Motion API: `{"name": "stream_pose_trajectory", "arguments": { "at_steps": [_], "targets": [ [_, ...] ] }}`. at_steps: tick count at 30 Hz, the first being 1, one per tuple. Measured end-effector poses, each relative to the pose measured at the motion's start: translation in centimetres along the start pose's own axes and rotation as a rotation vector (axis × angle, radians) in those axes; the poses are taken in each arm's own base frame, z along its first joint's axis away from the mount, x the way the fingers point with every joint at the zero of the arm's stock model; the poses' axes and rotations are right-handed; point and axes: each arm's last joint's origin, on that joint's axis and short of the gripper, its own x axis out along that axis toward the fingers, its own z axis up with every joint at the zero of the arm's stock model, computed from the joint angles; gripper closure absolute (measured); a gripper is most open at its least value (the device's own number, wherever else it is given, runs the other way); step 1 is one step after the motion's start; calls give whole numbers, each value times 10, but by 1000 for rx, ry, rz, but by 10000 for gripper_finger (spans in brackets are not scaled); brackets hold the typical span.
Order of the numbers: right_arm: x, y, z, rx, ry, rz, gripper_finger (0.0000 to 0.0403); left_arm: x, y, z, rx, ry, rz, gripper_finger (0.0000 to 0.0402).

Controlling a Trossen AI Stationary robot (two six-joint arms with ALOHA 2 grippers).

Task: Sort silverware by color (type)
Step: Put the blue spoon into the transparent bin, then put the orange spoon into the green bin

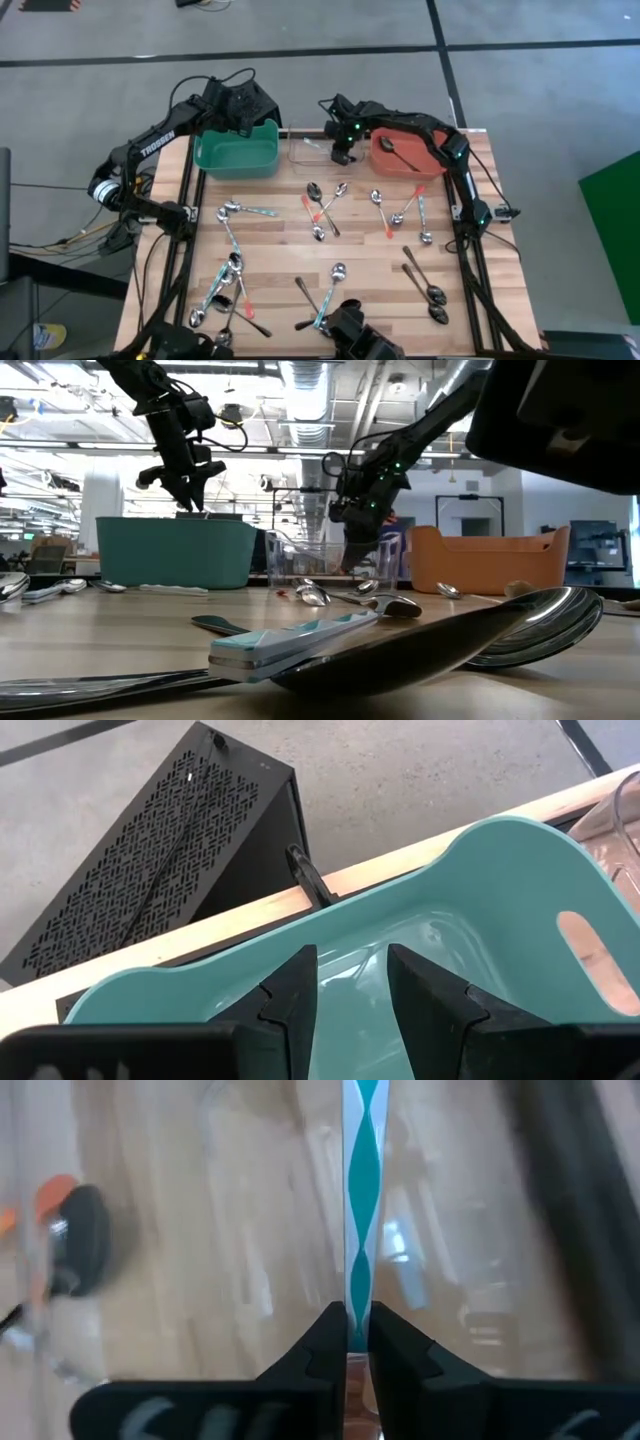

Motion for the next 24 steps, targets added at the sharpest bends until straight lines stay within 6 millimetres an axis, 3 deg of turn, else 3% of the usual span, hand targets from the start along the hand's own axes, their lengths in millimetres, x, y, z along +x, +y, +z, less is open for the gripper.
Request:
{"name": "stream_pose_trajectory", "arguments": {
  "at_steps": [14,17,24],
  "targets": [
    [-1,3,2,3,14,-39,295,0,0,0,-8,0,-2,290],
    [-17,3,17,4,-37,-91,285,0,0,0,-8,1,-6,290],
    [-79,6,66,-52,-228,-166,273,0,-1,0,39,3,-27,290]
  ]
}}
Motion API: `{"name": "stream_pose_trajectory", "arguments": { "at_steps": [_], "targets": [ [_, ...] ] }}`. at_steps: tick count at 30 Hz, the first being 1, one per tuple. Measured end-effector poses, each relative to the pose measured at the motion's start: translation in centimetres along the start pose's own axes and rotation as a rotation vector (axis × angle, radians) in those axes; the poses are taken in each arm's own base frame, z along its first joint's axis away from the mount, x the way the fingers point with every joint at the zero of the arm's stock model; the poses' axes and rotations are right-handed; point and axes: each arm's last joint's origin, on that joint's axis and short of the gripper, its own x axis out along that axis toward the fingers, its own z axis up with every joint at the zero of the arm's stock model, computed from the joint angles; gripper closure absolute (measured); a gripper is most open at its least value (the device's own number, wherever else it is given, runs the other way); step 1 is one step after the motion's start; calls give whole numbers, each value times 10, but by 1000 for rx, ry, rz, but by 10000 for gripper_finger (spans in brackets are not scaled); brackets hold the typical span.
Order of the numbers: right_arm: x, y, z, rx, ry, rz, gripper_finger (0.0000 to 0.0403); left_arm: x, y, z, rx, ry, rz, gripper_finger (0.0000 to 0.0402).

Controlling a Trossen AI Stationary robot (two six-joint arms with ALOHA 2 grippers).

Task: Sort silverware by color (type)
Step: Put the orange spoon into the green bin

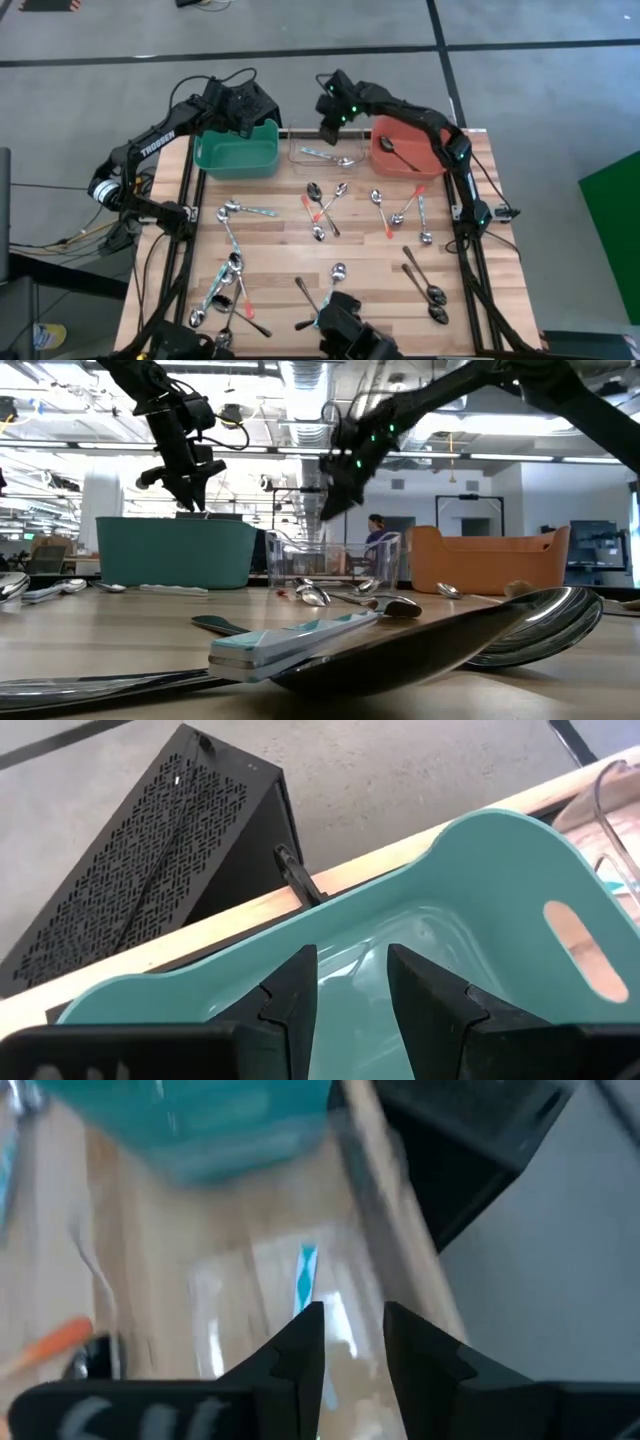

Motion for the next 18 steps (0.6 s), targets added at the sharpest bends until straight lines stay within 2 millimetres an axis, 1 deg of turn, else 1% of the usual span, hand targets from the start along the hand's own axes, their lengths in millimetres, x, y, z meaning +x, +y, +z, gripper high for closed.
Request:
{"name": "stream_pose_trajectory", "arguments": {
  "at_steps": [3,8,13,16,18],
  "targets": [
    [-16,-1,16,-9,-45,-24,270,0,0,0,3,1,-12,290],
    [-37,-5,30,33,-79,-64,257,-1,-5,-1,23,14,-94,290],
    [-48,-4,30,45,4,-155,238,-2,-18,-3,124,17,-162,290],
    [-55,2,29,83,67,-187,229,-4,-28,-5,181,17,-212,290],
    [-58,9,28,153,109,-183,226,-5,-35,-6,210,18,-241,290]
  ]
}}
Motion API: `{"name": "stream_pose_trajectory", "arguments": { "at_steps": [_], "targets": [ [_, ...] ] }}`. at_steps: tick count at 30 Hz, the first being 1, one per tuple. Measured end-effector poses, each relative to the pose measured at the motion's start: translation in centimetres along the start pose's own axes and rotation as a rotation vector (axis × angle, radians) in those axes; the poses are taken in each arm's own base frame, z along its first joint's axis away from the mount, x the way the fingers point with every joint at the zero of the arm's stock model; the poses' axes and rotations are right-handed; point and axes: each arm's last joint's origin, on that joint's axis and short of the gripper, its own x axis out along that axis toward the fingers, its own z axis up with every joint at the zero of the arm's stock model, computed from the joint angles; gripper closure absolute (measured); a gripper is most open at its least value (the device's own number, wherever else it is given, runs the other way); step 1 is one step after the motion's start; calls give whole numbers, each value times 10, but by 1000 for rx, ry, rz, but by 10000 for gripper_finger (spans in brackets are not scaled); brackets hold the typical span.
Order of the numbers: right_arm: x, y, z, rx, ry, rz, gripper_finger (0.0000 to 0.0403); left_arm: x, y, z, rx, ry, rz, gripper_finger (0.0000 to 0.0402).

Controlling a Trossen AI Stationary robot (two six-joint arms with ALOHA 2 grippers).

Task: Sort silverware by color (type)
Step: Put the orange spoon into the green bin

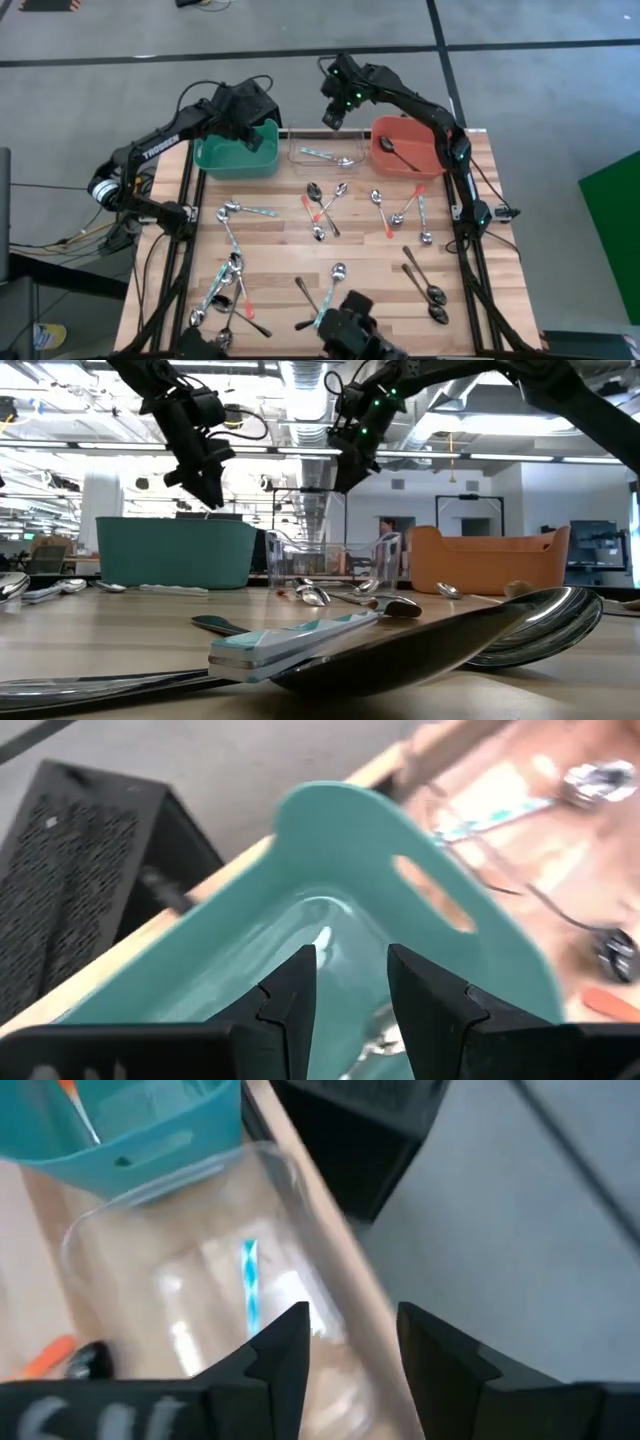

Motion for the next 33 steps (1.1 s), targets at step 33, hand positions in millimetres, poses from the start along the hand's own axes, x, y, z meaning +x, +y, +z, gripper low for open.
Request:
{"name": "stream_pose_trajectory", "arguments": {
  "at_steps": [33],
  "targets": [
    [-34,116,-36,280,439,-37,236,19,-125,-14,1078,-113,-308,289]
  ]
}}
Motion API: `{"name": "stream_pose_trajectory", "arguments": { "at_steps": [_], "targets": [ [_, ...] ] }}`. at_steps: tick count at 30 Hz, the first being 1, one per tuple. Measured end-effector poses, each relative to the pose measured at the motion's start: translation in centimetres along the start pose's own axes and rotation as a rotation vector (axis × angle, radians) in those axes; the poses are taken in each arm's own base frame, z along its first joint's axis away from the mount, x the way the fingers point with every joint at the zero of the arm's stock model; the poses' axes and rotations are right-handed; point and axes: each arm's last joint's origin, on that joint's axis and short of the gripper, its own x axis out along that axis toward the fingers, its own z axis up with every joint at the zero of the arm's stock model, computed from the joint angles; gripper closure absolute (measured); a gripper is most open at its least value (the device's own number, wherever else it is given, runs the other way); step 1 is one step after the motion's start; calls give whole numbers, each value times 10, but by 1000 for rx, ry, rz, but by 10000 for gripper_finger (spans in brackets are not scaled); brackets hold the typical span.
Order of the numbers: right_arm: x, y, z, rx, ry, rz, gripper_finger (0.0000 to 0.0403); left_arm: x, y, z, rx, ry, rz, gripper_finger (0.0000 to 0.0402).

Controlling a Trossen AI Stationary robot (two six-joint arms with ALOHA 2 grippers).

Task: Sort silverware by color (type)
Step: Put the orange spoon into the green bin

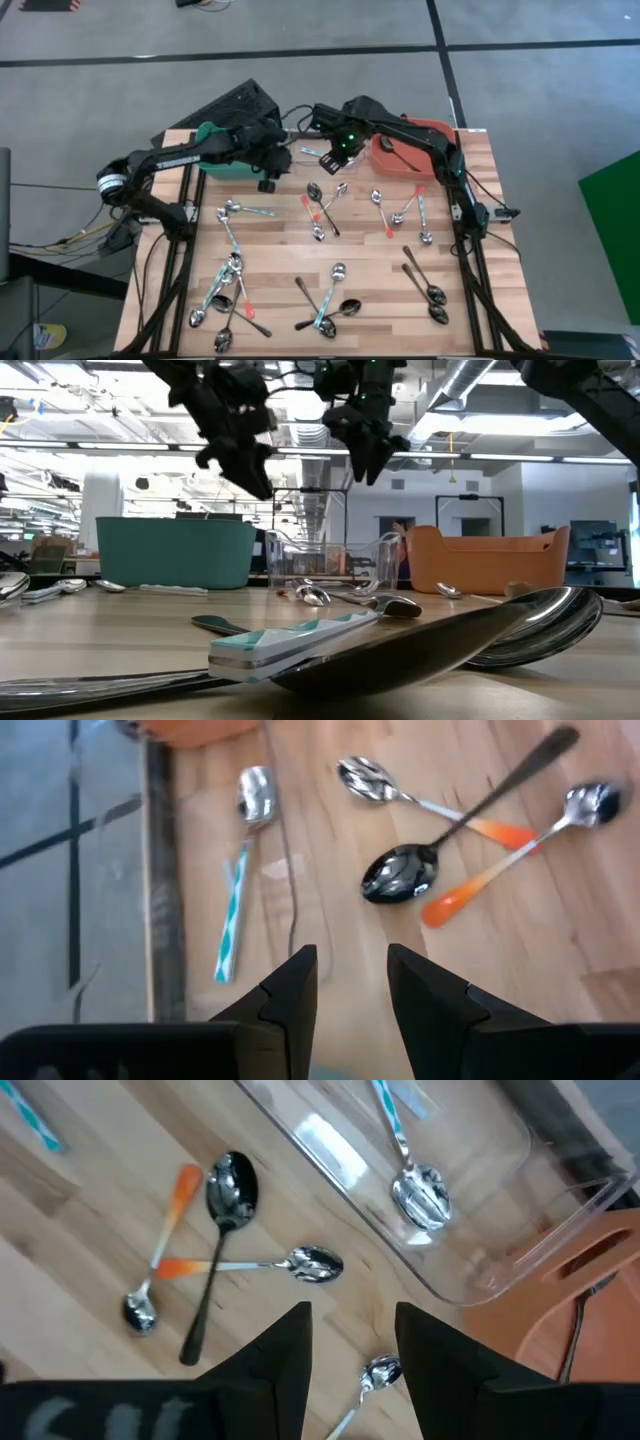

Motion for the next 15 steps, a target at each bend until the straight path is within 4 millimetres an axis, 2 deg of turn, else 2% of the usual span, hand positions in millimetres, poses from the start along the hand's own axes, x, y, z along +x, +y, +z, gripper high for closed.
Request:
{"name": "stream_pose_trajectory", "arguments": {
  "at_steps": [6,11,15],
  "targets": [
    [-38,-19,-9,55,-103,-5,236,40,-7,-2,65,80,-66,289],
    [-63,-39,-16,96,-185,-52,236,61,-23,9,260,59,-115,289],
    [-77,-58,-19,141,-225,-66,236,72,-38,18,342,62,-148,289]
  ]
}}
